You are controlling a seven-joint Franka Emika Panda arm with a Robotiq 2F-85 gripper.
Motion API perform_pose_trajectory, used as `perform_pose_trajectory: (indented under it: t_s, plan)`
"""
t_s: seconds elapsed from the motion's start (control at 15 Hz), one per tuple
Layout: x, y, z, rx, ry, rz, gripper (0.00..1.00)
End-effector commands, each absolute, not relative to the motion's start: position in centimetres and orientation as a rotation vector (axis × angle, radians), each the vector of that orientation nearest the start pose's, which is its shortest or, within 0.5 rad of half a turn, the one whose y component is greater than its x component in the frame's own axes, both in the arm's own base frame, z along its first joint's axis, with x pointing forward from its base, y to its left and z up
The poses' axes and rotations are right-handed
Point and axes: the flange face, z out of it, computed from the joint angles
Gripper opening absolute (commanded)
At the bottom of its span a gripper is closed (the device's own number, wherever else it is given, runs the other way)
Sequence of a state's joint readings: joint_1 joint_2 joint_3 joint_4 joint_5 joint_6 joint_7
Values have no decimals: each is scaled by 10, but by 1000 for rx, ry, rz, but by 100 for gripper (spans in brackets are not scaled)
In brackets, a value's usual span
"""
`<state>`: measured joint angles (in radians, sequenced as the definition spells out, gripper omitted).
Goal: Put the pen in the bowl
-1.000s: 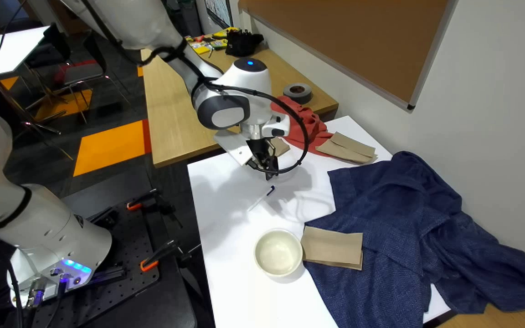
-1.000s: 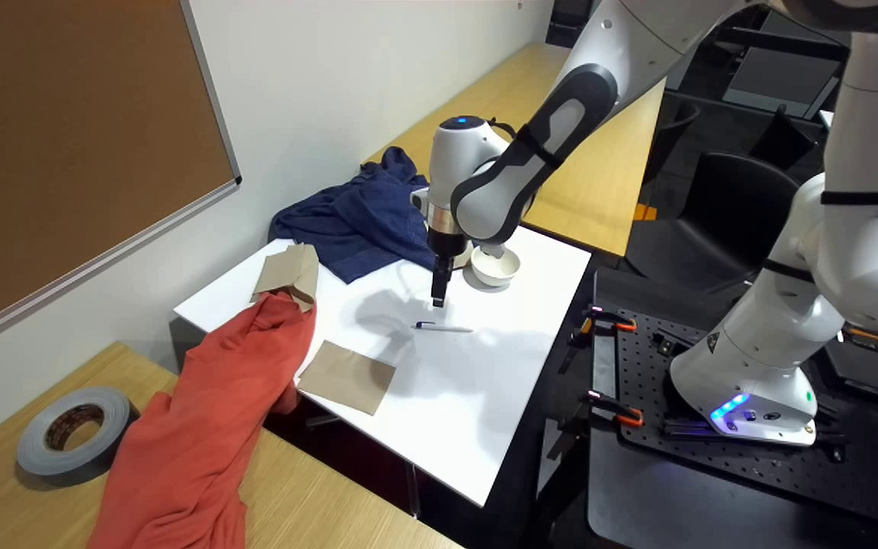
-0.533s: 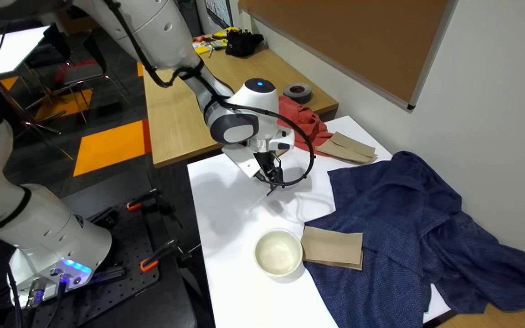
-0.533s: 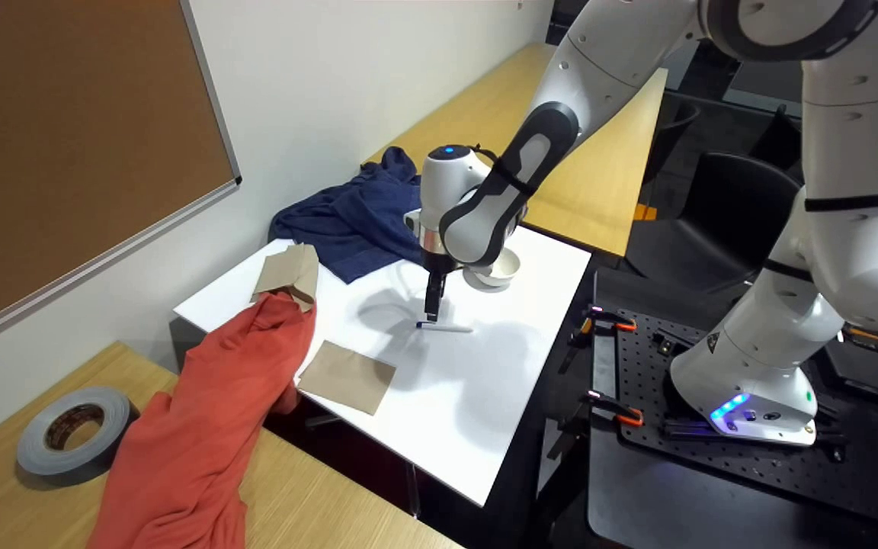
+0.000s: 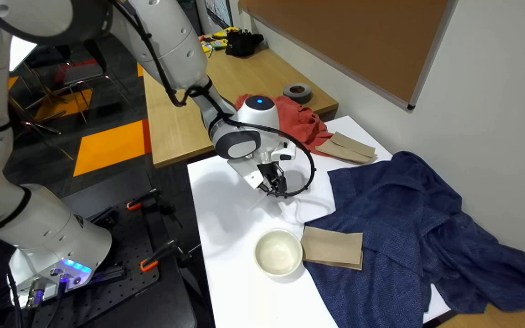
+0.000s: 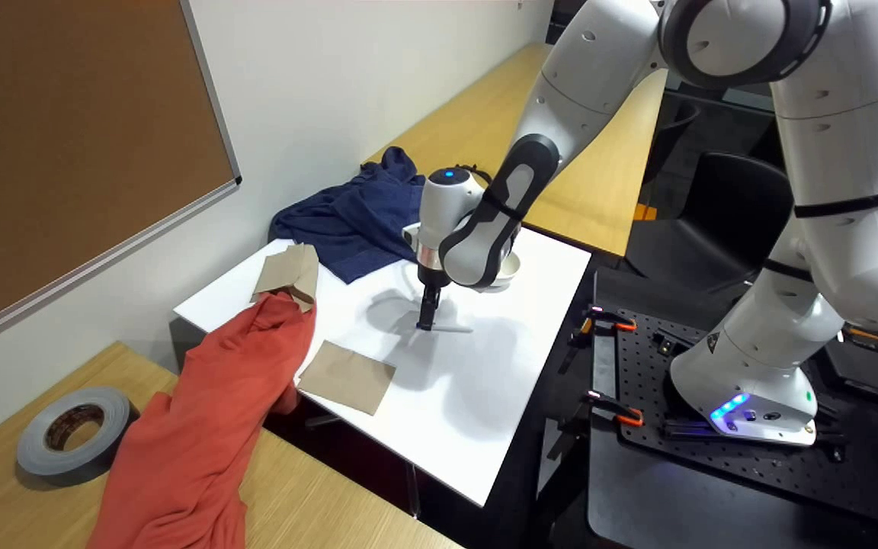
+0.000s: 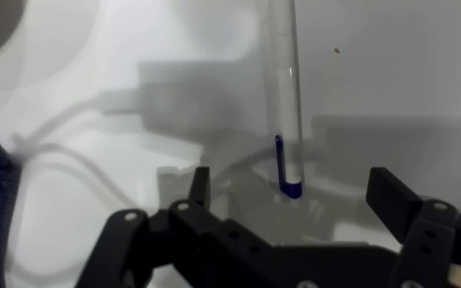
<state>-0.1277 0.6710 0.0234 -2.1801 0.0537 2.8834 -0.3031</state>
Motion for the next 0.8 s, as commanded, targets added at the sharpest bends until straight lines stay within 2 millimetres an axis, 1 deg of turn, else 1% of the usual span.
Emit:
perform_pose_trajectory:
  t_s: [0.0, 0.47, 0.53, 0.6, 0.73]
  plan:
    - [545, -62, 72, -3125, -186, -87, 100]
    - [543, -67, 58, -3133, -154, -54, 100]
    - [543, -67, 57, -3133, -149, -51, 75]
    - [543, -68, 55, -3134, -143, -48, 74]
    - [542, -69, 53, -3133, -136, -43, 58]
